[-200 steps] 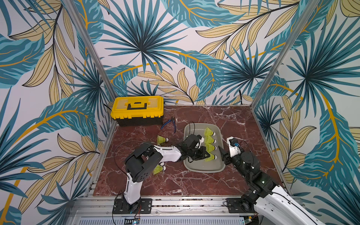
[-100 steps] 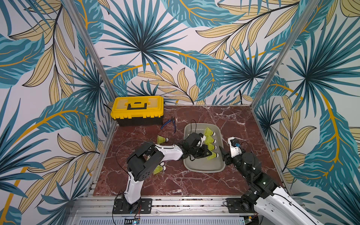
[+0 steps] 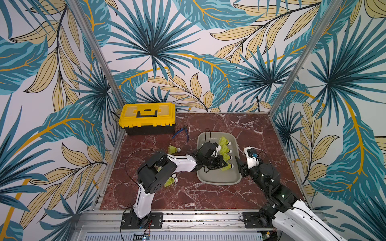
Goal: Put the shuttlecocks into the storage box
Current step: Place the shuttlecock in the storage box.
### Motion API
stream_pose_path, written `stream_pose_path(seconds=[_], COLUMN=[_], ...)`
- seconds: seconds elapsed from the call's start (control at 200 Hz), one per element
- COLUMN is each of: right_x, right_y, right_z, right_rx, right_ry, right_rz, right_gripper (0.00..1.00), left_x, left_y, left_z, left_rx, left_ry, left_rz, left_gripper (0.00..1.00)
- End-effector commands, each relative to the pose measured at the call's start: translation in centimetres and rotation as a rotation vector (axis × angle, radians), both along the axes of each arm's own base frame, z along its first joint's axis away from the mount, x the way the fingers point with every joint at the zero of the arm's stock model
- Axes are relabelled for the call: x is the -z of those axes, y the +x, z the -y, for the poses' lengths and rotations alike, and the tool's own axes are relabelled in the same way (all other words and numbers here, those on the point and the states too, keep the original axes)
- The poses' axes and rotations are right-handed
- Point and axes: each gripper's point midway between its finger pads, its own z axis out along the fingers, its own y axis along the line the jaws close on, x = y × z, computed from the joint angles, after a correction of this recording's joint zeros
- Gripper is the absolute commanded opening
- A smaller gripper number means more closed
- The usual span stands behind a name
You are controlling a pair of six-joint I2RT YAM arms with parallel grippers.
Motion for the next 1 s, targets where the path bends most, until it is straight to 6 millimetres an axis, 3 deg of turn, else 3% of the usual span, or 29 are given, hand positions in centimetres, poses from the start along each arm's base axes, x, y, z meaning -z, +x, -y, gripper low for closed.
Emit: stream_pose_path(seconds=[0.0,0.746,0.997], right_x=[1.13,1.02,1.09], right_y=[-0.1,-0.21,-0.2], right_z=[0.2,0.32,0.36], right_rx=[0.012,0.014,0.016], right_ry=[-0.008,-0.007,-0.008], right_rz=[-0.023,-0.021,-0.022], right_gripper=[0.61,0.61,0.61], left_x=[-0.6,-0.28,-0.63], left_y=[0.65,0.67,0.66], left_z=[0.88,1.41,1.18], left_rx=[0.0,0.014,0.012], left_ry=[-0.011,-0.024,-0.019], left_rz=[0.019,0.009,0.023], left_gripper=[0.11,0.08,0.31])
